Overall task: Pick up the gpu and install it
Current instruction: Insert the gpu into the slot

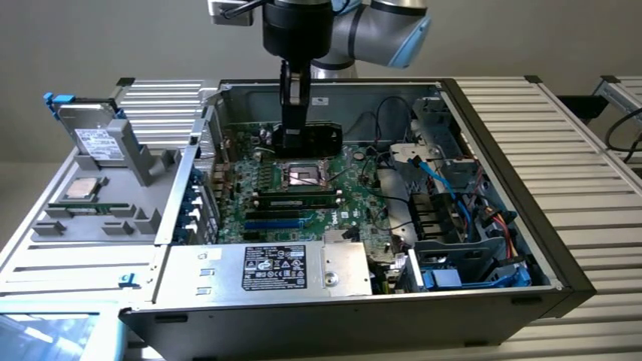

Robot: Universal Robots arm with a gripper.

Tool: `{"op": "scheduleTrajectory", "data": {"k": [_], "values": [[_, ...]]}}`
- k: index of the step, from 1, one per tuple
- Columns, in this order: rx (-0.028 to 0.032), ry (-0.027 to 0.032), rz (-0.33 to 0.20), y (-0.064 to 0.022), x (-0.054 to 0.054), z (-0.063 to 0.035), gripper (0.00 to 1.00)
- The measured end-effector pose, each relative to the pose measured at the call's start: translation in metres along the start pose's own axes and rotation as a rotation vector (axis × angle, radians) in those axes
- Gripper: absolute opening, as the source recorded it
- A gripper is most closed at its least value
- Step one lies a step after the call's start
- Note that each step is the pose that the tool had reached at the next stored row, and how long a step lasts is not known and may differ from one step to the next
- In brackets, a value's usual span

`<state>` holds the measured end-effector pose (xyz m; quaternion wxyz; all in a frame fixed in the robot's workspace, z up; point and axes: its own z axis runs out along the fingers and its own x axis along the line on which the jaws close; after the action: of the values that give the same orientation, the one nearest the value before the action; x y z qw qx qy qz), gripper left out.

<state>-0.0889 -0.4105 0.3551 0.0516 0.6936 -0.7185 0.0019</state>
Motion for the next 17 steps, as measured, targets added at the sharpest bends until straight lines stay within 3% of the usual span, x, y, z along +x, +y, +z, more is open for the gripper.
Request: {"op": "scheduleTrajectory", "data": {"k": [4,11,17], "values": [[-0.0025,-0.0032,0.000,0.0018,0.000,0.0060,0.28],[-0.0038,-0.0223,0.000,0.0046,0.001,0.0150,0.28],[-0.0045,-0.0256,0.002,0.0054,0.006,0.0258,0.28]]}}
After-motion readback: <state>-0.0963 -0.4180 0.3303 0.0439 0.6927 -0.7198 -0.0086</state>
